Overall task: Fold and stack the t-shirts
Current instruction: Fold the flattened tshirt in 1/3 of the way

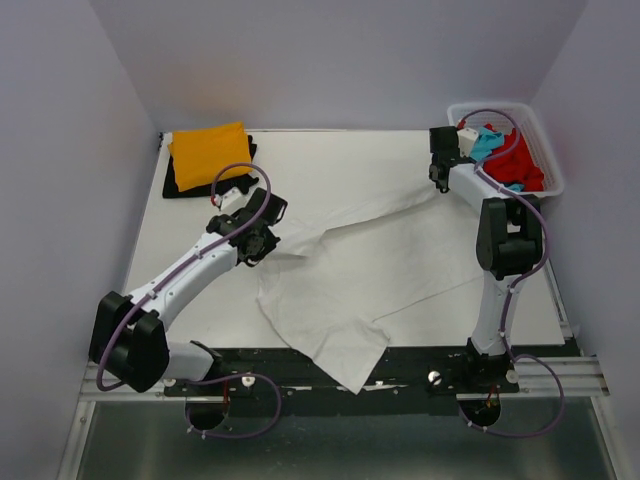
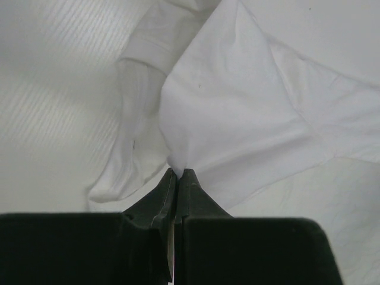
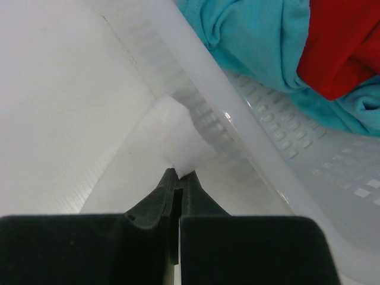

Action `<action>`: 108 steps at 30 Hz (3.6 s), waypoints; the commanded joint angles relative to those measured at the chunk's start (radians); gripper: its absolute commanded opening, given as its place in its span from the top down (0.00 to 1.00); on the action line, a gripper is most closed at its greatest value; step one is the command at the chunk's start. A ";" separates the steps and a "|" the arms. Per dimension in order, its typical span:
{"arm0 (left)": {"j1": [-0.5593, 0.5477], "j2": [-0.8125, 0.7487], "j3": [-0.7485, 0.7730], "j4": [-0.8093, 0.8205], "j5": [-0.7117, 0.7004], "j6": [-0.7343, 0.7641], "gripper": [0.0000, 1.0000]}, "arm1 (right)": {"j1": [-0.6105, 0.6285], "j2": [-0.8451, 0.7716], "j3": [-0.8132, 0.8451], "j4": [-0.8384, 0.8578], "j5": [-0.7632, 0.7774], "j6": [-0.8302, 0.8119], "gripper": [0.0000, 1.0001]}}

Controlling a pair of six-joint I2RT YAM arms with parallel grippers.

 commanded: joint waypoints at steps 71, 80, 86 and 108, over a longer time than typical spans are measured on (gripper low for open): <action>0.125 0.148 -0.013 0.121 0.195 0.198 0.01 | 0.010 -0.032 -0.137 0.063 -0.463 -0.057 0.00; -0.138 0.040 -0.014 0.090 0.210 0.190 0.01 | 0.079 -0.290 -0.328 0.031 -0.381 -0.052 0.00; -0.214 0.080 -0.143 0.222 0.364 0.142 0.01 | 0.143 -0.492 -0.574 0.040 -0.356 0.082 0.00; 0.090 0.533 0.171 0.164 0.521 0.295 0.01 | 0.191 -0.702 -0.783 0.117 -0.438 0.137 0.00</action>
